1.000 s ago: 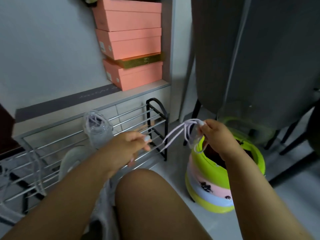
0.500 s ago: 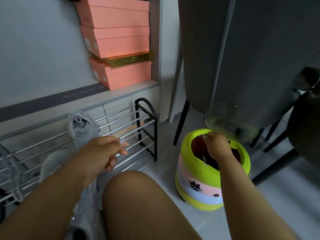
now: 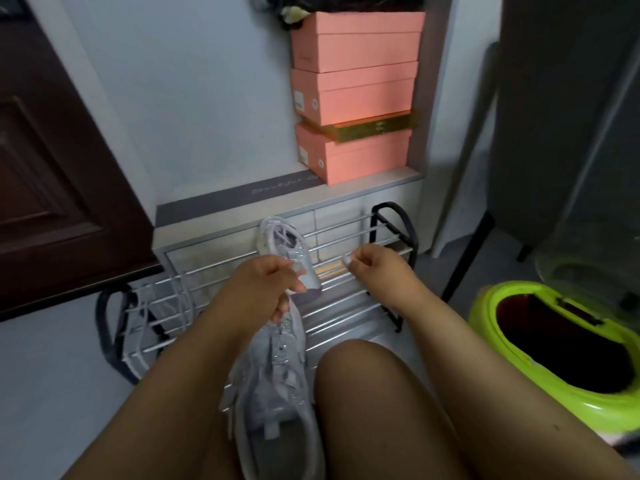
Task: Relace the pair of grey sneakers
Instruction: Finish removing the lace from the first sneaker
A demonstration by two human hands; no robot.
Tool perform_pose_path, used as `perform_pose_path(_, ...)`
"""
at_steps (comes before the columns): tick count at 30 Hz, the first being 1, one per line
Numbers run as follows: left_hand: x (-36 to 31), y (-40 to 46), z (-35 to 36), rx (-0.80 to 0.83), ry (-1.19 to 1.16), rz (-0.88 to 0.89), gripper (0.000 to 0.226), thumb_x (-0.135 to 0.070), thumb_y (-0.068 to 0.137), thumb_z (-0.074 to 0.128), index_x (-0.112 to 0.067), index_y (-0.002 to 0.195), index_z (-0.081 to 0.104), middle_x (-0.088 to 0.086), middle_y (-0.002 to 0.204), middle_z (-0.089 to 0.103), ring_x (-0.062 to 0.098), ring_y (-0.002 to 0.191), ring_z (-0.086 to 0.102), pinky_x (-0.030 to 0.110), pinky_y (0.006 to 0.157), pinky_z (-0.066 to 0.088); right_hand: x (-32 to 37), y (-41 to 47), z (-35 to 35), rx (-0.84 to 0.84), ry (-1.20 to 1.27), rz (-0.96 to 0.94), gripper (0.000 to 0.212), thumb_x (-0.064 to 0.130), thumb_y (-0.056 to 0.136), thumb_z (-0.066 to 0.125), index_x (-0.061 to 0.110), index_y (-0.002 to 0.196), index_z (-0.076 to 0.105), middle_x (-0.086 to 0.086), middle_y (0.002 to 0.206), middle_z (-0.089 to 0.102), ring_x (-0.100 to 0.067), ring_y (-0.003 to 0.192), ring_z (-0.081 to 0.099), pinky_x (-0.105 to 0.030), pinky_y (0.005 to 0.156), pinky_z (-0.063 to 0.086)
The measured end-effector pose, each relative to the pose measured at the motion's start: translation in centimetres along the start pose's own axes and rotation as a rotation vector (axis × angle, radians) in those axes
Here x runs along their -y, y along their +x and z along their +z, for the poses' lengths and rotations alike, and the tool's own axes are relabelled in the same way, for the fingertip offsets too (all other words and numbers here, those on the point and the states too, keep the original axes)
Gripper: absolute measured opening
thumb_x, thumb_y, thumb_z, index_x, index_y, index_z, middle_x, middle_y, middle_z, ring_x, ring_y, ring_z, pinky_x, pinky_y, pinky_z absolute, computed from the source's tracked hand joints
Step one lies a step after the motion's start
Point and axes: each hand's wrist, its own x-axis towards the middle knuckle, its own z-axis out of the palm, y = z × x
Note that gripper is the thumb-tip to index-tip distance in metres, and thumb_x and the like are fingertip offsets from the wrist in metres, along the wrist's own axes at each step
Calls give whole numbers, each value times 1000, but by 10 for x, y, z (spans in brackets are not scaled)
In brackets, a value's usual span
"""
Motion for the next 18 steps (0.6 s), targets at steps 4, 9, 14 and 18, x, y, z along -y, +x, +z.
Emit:
perform_pose_path(4, 6, -4, -31, -173, 132, 13, 17, -22, 90, 60, -19, 74, 65, -4, 57, 61, 10, 41, 44, 23, 47, 36, 39, 4, 22, 134, 40, -18, 22, 33, 91, 54, 13, 83, 59, -7, 80, 65, -22, 74, 61, -34, 71, 49)
perform_pose_path(9, 22, -23, -56, -192, 451, 41, 15, -39, 88, 60, -25, 85, 63, -8, 62, 57, -2, 41, 47, 17, 45, 37, 63, -9, 51, 300, 74, -47, 30, 48, 82, 59, 18, 87, 61, 1, 75, 66, -10, 65, 60, -28, 65, 50)
perform_pose_path(14, 17, -39, -61, -136, 623, -13, 24, -49, 86, 59, -28, 96, 55, -9, 71, 56, -3, 53, 53, 18, 48, 40, 73, 6, 64, 237, -23, -47, 26, 49, 82, 60, 24, 87, 57, -1, 76, 64, -16, 65, 64, -26, 63, 51)
perform_pose_path(18, 19, -59, -61, 114, 860, -153, 56, -68, 72, 61, -28, 108, 43, -15, 87, 54, 3, 78, 56, 24, 61, 46, 82, 18, 59, 335, -152, 2, 39, 48, 87, 56, 10, 89, 61, -1, 64, 61, -14, 43, 58, -13, 39, 39)
